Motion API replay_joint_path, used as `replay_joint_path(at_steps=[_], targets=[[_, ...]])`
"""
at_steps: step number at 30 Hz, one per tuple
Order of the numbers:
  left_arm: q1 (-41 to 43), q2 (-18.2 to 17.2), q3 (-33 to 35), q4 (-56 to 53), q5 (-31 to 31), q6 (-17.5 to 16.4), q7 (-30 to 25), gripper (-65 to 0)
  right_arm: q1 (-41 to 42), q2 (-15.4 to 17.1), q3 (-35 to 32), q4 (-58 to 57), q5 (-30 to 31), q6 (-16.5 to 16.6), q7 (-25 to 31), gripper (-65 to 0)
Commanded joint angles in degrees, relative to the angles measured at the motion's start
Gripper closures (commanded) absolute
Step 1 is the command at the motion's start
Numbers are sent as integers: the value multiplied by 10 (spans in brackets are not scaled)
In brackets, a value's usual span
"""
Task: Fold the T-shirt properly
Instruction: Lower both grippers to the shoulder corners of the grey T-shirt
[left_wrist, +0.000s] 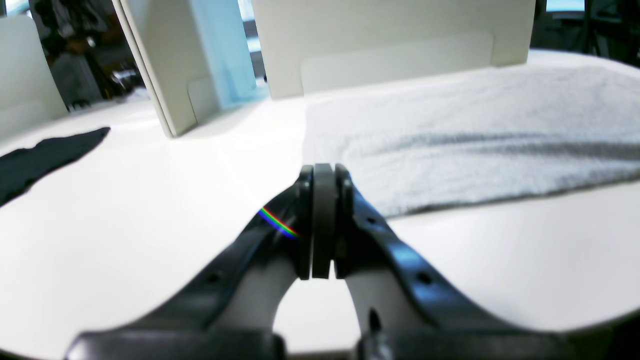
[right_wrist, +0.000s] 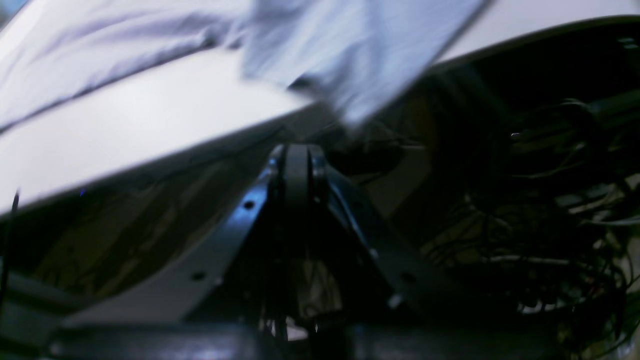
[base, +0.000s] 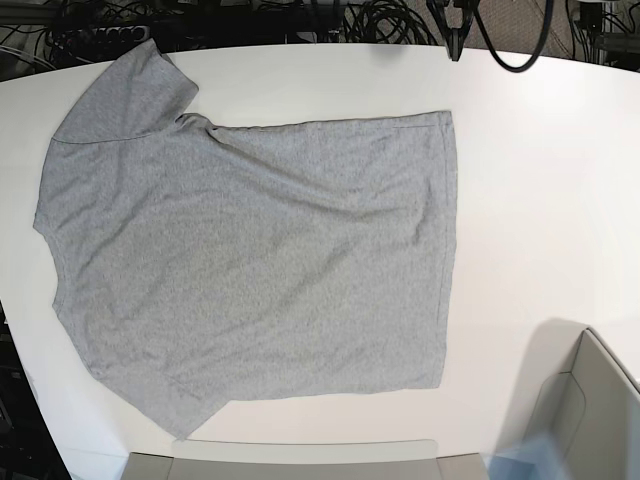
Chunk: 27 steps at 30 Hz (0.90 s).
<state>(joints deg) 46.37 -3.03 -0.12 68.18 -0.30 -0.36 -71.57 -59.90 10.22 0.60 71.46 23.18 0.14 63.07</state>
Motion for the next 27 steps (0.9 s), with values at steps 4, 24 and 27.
replay_joint_path(at_steps=[4, 24, 27], targets=[[8, 0, -1, 57, -2, 5, 37, -33, -9, 27, 0, 46, 25, 3, -44, -6], [-5, -2, 2, 147, -2, 4, 139, -33, -52, 148, -2, 146, 268, 3, -105, -261], [-5, -3, 1, 147, -2, 4, 147, -33, -52, 164, -6, 146, 295, 3, -105, -261]])
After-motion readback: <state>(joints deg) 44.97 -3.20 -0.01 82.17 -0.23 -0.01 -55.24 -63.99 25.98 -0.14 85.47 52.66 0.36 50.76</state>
